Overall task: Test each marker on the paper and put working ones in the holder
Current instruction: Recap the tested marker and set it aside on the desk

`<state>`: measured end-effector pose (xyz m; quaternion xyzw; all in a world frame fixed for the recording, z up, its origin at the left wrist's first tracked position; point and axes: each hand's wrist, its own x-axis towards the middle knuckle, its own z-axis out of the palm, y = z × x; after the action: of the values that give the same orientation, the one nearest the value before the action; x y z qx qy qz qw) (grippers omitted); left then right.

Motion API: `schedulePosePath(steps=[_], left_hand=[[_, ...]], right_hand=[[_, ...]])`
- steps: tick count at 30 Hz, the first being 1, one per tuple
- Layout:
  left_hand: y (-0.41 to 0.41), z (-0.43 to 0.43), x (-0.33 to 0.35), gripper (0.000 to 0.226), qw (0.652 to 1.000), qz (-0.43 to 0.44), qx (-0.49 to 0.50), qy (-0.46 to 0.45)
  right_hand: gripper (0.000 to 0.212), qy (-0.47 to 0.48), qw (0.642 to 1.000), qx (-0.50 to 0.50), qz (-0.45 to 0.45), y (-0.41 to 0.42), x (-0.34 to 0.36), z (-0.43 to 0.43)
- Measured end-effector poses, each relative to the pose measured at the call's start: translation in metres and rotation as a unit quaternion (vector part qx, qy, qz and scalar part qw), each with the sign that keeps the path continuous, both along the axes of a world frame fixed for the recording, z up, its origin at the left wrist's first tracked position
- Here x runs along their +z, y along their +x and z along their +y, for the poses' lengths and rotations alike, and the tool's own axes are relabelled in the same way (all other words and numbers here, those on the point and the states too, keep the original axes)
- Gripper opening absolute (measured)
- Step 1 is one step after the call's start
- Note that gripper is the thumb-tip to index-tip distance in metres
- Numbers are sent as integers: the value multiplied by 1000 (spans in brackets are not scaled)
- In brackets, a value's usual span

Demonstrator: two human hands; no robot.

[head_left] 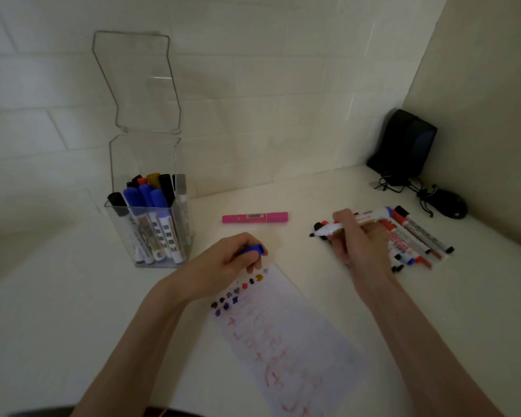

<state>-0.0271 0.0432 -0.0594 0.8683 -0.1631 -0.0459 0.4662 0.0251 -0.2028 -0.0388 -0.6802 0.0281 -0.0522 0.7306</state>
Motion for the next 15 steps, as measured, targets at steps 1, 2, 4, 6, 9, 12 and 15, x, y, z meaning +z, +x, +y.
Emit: schedulePosePath(steps=[1, 2, 4, 6, 9, 12, 15], left_hand=[[-1, -1, -2, 17, 1000, -10, 22, 14], [-4, -3, -4, 16, 999, -12, 41, 14], [-9, -1, -6, 10, 997, -17, 74, 22], [-15, 11, -9, 15, 992, -7, 102, 69], [-22, 33, -8, 33, 982, 17, 113, 153], [-22, 38, -5, 33, 975, 27, 118, 186], [-14, 25, -1, 30, 971, 3, 122, 204]], right_hand=[[25, -15, 1000, 24, -1, -2, -3, 4], [25, -28, 998, 52, -6, -6, -6, 9], [24, -25, 995, 100, -15, -13, -11, 20], [22, -3, 992, 128, -10, -18, -14, 28], [23, 24, 991, 130, 6, -25, -19, 39], [23, 38, 992, 122, 22, -29, -21, 46], [24, 48, 992, 109, 30, -32, -22, 49]])
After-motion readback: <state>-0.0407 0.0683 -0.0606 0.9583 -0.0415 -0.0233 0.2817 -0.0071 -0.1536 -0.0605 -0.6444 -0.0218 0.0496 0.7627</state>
